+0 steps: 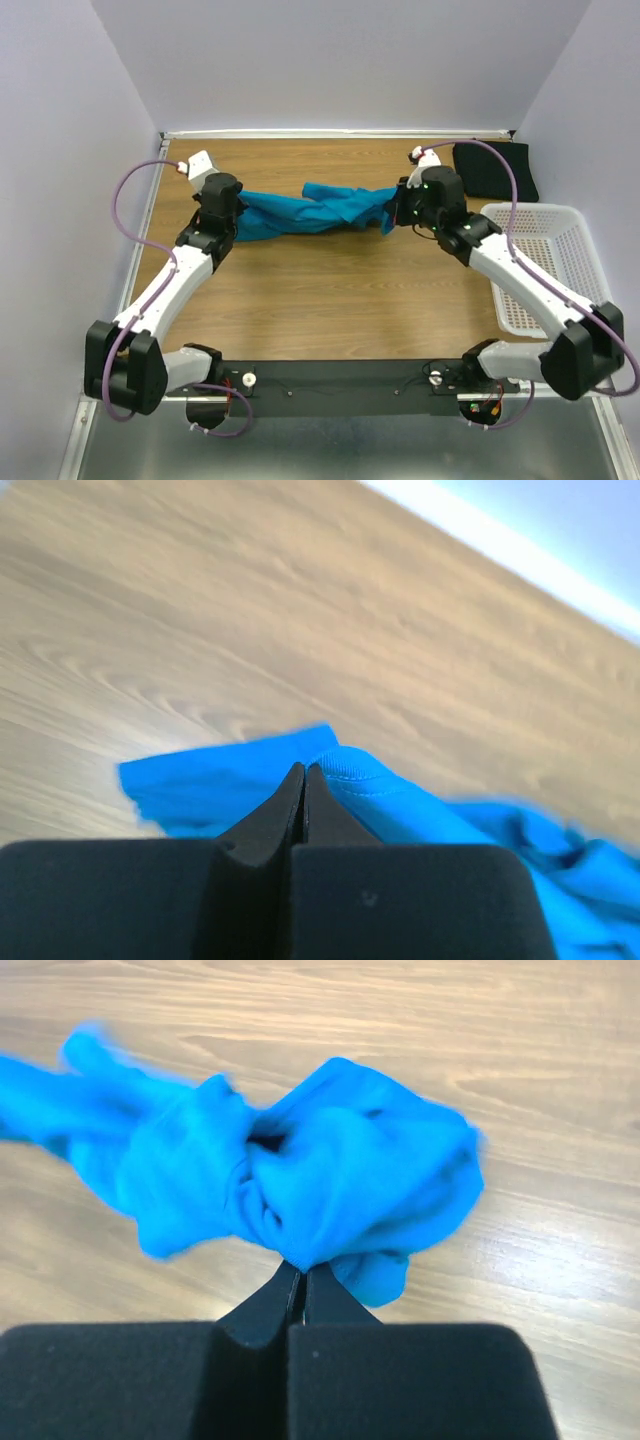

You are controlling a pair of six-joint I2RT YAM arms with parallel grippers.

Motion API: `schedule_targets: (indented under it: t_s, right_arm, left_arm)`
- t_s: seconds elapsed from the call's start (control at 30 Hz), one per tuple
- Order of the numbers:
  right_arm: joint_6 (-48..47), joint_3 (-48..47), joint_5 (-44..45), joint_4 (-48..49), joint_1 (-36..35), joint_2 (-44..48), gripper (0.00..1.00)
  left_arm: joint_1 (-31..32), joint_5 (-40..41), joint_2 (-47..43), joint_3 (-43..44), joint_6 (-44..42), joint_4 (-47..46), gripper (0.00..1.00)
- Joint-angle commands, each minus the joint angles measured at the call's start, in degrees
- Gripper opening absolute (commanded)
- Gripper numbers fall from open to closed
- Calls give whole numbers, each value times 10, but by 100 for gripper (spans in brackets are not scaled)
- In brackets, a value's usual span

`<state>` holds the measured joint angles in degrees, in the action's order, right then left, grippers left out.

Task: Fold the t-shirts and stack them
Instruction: Flatten the tshirt out

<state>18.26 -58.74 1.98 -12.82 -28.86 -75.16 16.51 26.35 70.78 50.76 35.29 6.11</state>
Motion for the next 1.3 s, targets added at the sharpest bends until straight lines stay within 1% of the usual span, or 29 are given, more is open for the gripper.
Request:
schedule_targets:
  t_s: [0.0, 0.03, 0.07, 0.1, 0.13, 0.17, 0.2, 0.23, 0.27, 0.33, 0.37, 0.4, 0.43, 0.47, 0.5, 0.53, 0.63, 0.73, 0.77, 0.8, 0.83, 0.9, 0.97, 1.03, 1.1, 1.13, 1.17, 1.2, 1.27]
  right_arm:
    - [-52, 26, -66, -78, 1, 50, 1]
    - [-53, 37, -99, -84, 1, 57, 1]
    - [-48, 51, -135, -89, 0, 63, 7]
    - [-40, 74, -209, -102, 1, 71, 9]
    - [-34, 87, -245, -107, 1, 71, 12]
    - [-29, 98, -276, -114, 1, 73, 21]
    - [-22, 108, -323, -122, 0, 79, 29]
    - [-12, 128, -334, -125, 0, 84, 35]
    - [-6, 133, -329, -128, 0, 93, 47]
    - [13, 137, -285, -134, 0, 124, 55]
    - [16, 133, -257, -137, 1, 132, 61]
    - [18, 130, -204, -143, 0, 139, 63]
    - [20, 129, -181, -145, 1, 142, 64]
    - [26, 127, -160, -147, 0, 136, 65]
    - [31, 125, -126, -150, 1, 128, 65]
    - [41, 125, -115, -151, 1, 108, 65]
    - [66, 129, -92, -150, 1, 71, 65]
    - [73, 128, -85, -136, 0, 27, 63]
    - [73, 125, -82, -132, 0, 17, 62]
    - [74, 122, -84, -122, 1, -1, 61]
    - [71, 116, -87, -118, 1, -8, 60]
    - [68, 109, -93, -108, 1, -24, 57]
    - [63, 99, -96, -106, 1, -45, 54]
    - [61, 95, -105, -105, 1, -60, 54]
    - [62, 94, -112, -102, 1, -62, 53]
    - [63, 96, -116, -101, 1, -62, 53]
    - [63, 98, -117, -100, 0, -61, 53]
    - [64, 100, -120, -99, 0, -58, 53]
    - [61, 106, -125, -100, 1, -49, 53]
  left_arm:
    - [-22, 72, -45, -49, 13, -30, 0]
    - [-26, 71, -53, -66, 29, -35, 0]
    - [-32, 68, -65, -102, 63, -42, 0]
    - [-46, 55, -67, -119, 74, -57, 0]
    - [-57, 49, -67, -132, 86, -58, 1]
    - [-68, 41, -59, -147, 116, -58, 2]
    - [-93, 13, -55, -150, 124, -58, 3]
    - [-103, -1, -49, -149, 131, -58, 5]
    - [-112, -20, -43, -144, 141, -58, 15]
    - [-113, -19, -48, -137, 148, -47, 29]
    - [-113, -20, -61, -136, 148, -44, 47]
    - [-113, -18, -69, -137, 150, -36, 54]
    - [-113, -18, -78, -138, 147, -30, 60]
    - [-113, -22, -86, -135, 142, -23, 70]
    - [-113, -31, -100, -133, 130, -5, 72]
    - [-112, -41, -106, -127, 123, 6, 75]
    - [-93, -83, -133, -124, 107, 49, 79]
    - [-38, -129, -154, -128, 109, 79, 79]
    - [-17, -139, -155, -129, 116, 85, 77]
    - [21, -154, -153, -131, 123, 89, 77]
    - [41, -163, -150, -134, 131, 87, 76]
    - [82, -179, -130, -138, 141, 78, 76]
    - [87, -181, -102, -131, 116, 56, 75]
    - [88, -186, -78, -117, 72, 9, 74]
    - [86, -210, -20, -75, -10, -17, 75]
    - [86, -229, 4, -39, -40, -42, 78]
    - [86, -242, 54, -18, -67, -42, 80]
    - [86, -270, 76, -1, -107, -38, 80]
    - [84, -304, 129, 37, -137, -36, 81]
